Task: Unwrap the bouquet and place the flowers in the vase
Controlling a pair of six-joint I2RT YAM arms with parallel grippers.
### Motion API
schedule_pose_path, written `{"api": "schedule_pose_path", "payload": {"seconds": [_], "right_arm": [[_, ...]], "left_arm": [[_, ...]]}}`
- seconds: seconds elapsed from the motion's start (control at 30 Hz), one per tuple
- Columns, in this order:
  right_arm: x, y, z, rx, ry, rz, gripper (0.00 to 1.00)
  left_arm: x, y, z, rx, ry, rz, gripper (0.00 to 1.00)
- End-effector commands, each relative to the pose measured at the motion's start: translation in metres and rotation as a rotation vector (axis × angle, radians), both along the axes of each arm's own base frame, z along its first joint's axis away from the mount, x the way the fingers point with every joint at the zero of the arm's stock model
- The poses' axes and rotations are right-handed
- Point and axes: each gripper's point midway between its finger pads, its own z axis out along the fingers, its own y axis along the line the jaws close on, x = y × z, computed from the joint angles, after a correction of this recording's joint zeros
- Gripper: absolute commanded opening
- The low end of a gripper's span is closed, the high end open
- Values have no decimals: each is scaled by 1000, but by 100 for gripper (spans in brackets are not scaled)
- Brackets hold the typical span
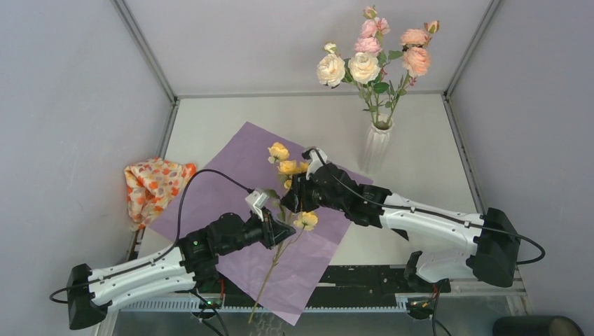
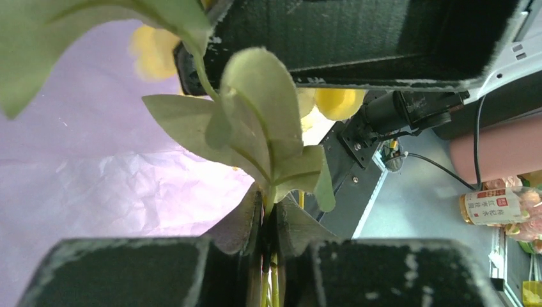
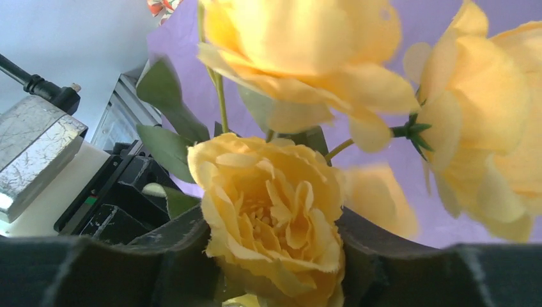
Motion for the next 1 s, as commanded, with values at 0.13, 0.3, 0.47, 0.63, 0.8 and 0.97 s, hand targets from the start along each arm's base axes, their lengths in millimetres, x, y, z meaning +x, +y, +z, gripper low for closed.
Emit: {"api": "schedule_pose_path", "payload": {"seconds": [0.13,0.3,0.47,0.63,0.8,0.97], "right_arm": [[-6,19,38,116,-24,60,33],[-3,15,45,129,-33,40,12],[6,-3,55,75,-83,-16,0],[18,-32,78,45,-157,-94,0],[31,-75,114,28,-250,-219,0],[40,-136,178,17,-410,-399,0]], "left_arm": [[2,-10,52,-121,-103,-23,6],[5,-7,54,-127,-101,1,24],[6,2,66,-135,-89,37,41],[16,31,90,-130,-80,166,47],[18,55,100,-148,-88,238,49],[21,66,90,-143,-82,284,49]]}}
